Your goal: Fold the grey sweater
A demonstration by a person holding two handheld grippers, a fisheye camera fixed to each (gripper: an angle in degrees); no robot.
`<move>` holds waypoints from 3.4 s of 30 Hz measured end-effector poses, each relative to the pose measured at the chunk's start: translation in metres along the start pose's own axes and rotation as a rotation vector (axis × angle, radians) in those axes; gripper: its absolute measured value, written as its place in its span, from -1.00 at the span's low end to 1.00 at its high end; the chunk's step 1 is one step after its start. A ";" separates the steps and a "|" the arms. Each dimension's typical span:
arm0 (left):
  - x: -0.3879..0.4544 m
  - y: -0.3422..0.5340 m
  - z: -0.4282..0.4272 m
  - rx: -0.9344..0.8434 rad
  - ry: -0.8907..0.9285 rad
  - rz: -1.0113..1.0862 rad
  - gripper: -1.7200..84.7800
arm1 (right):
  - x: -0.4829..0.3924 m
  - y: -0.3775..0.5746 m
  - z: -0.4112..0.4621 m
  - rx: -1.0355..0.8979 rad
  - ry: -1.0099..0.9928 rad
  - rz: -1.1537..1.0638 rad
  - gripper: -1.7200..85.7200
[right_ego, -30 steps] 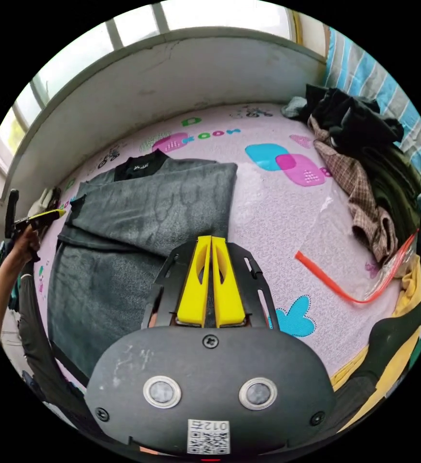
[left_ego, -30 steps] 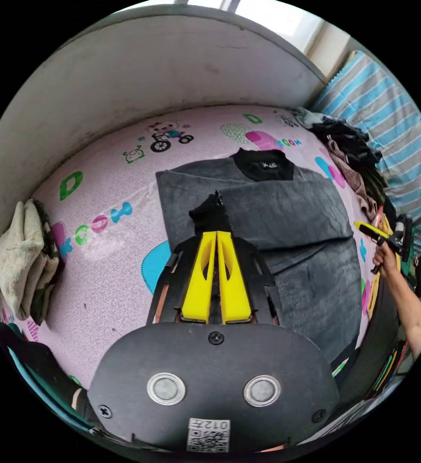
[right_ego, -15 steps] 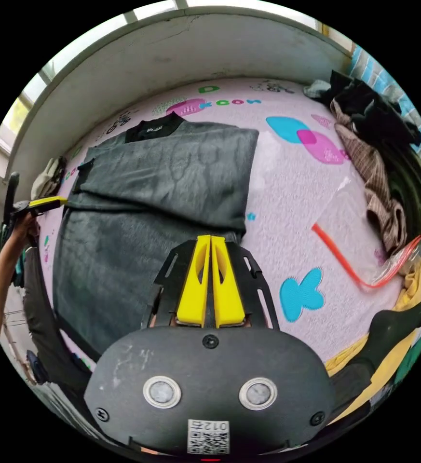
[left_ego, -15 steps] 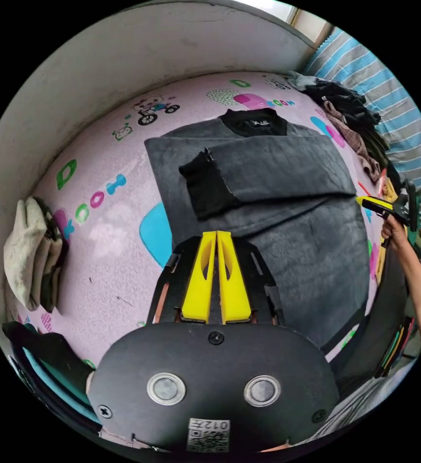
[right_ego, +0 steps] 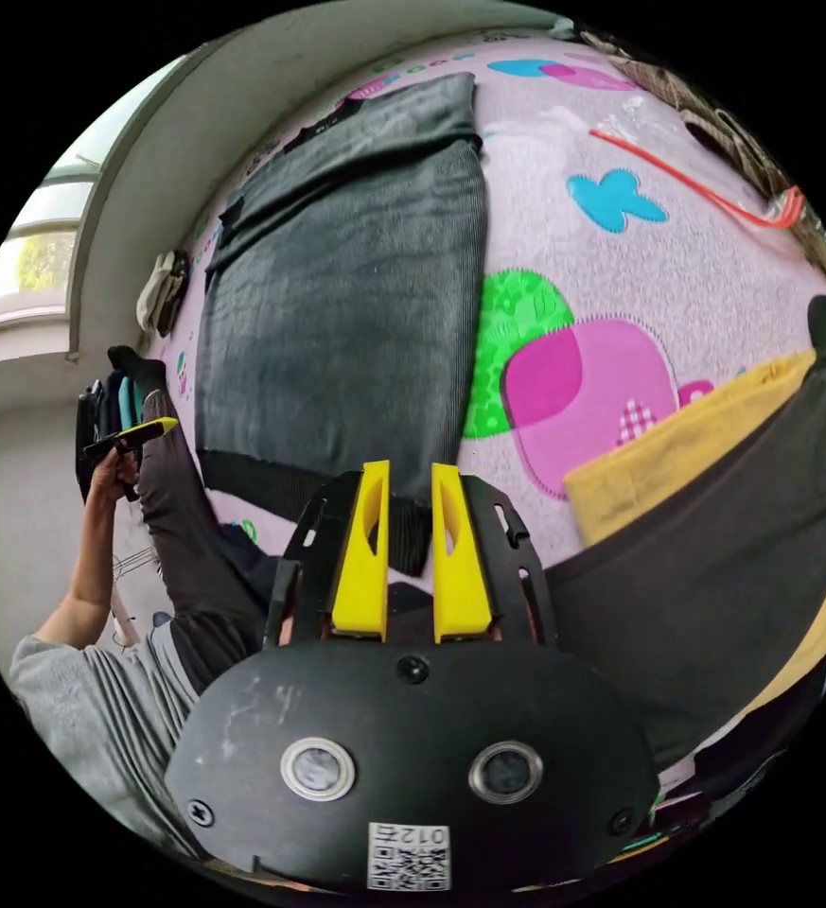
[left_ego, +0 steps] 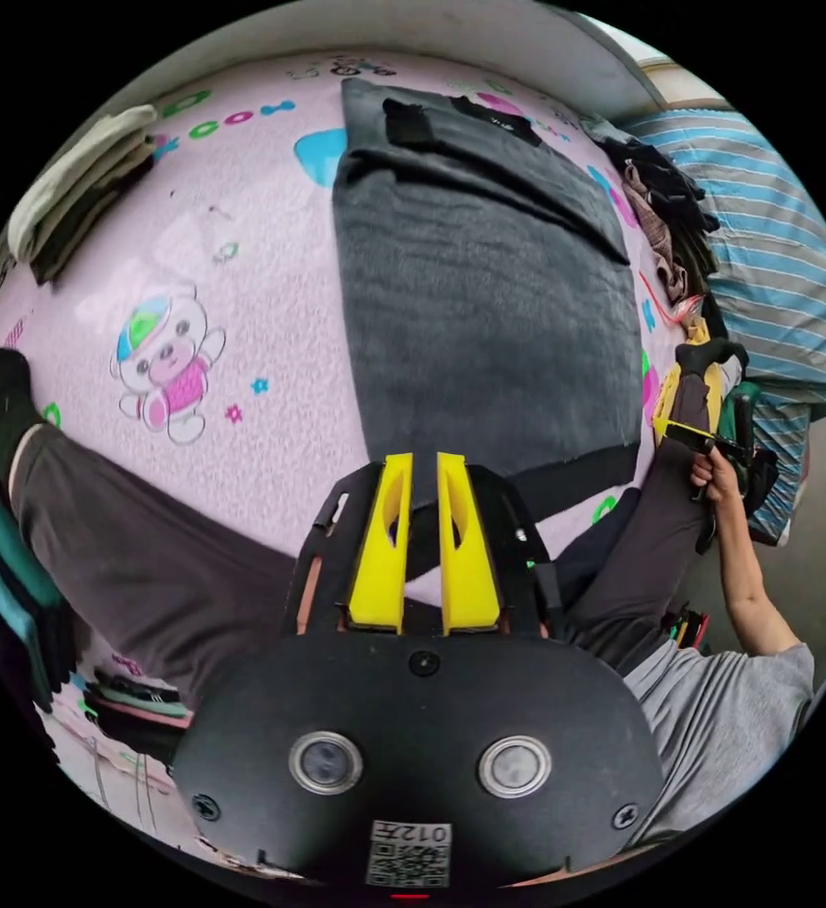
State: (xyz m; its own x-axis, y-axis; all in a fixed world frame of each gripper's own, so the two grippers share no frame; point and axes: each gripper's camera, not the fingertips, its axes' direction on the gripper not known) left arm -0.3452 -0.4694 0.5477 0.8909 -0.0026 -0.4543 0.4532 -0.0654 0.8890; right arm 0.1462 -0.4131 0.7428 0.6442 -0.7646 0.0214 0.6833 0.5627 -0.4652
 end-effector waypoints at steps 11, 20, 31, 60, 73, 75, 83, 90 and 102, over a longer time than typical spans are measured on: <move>-0.028 0.039 0.057 -0.098 0.015 -0.081 -0.79 | -0.009 -0.015 0.059 -0.156 0.087 0.019 -0.73; -0.052 0.053 0.088 -0.133 0.029 -0.077 -0.79 | -0.006 -0.033 0.107 -0.232 0.152 0.018 -0.72; -0.083 0.076 0.120 -0.171 0.020 -0.043 -0.82 | -0.001 -0.027 0.164 -0.263 0.241 -0.036 -0.76; -0.293 0.278 0.074 0.367 0.747 0.172 -0.94 | 0.244 0.139 0.185 0.343 -0.787 -0.067 -0.98; -0.308 0.408 0.020 0.662 0.860 0.414 -0.93 | 0.314 0.232 0.188 0.630 -1.104 -0.320 -0.98; -0.307 0.428 0.016 0.678 0.855 0.427 -0.93 | 0.322 0.245 0.190 0.657 -1.130 -0.349 -0.98; -0.307 0.486 0.008 0.766 0.849 0.473 -0.93 | 0.347 0.280 0.188 0.737 -1.148 -0.475 -0.98; -0.319 0.450 0.017 0.789 0.908 0.402 -0.93 | 0.361 0.230 0.194 0.743 -1.179 -0.424 -0.98; -0.336 0.318 0.016 0.768 0.885 0.262 -0.93 | 0.363 0.081 0.188 0.699 -1.166 -0.317 -0.98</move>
State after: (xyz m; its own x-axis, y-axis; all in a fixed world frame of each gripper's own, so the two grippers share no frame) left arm -0.5007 -0.5049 0.9821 0.8025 0.5622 0.1996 0.3856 -0.7441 0.5455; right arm 0.5001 -0.5855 0.8795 0.1066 -0.3827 0.9177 0.6575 0.7195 0.2237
